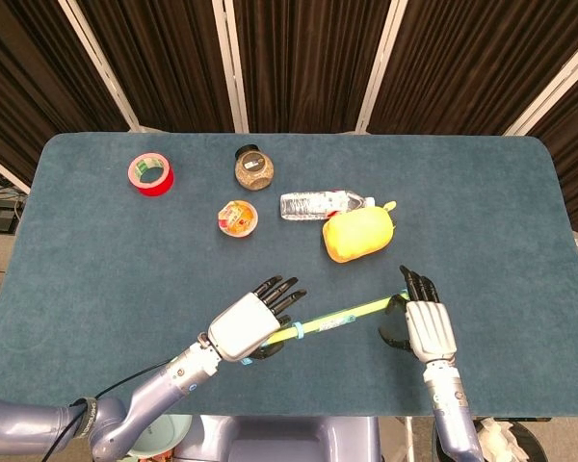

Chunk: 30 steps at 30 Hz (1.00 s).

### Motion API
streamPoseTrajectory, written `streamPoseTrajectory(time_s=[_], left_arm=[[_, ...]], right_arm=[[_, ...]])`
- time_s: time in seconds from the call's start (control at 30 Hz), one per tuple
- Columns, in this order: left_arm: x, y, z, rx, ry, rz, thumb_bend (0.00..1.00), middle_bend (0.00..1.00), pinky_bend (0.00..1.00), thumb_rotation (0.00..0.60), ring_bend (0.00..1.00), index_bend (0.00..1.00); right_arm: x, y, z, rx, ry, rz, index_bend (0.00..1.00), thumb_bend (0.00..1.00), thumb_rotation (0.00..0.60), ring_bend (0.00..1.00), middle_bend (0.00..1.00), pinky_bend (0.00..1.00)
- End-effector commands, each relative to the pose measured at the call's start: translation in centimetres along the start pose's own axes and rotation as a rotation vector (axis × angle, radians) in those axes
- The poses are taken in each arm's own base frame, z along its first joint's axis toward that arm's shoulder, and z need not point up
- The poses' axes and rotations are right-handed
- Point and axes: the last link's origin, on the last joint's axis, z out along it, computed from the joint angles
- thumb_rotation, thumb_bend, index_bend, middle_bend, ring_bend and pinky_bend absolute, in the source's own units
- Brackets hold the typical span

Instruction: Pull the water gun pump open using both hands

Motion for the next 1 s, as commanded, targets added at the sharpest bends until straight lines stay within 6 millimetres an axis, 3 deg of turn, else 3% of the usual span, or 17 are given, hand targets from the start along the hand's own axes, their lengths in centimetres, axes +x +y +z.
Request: streamPoseTrajectory(time_s=[0.03,0.57,1.0], left_arm=[[0.07,-0.05,0.01,0.001,0.002,0.001,0.39,0.11,0.15,0.600,0.02,0.61],[0.08,0.03,-0.05,-0.003,0.003,0.010,0.39,0.11,0.15,0.600,0.02,0.61],[0.49,0.33,0.19,-0.004,0.025,0.005,0.39,0.11,0.15,0.600,0.02,0.61]], right_arm=[[0.19,0.10,0.19,-0.006,0.011,-0.002,0.41,0.27,0.600,0.05,0.05,0.07],[0.54,0.14,0.82,-0.017,0.034,0.003,0.38,0.27,0.600,0.05,0.04,0.06],[-0.14,0.30,0.51,-0.026,0.007,-0.011,0.47,0.31,0.600,0.05,0.04,0.07]])
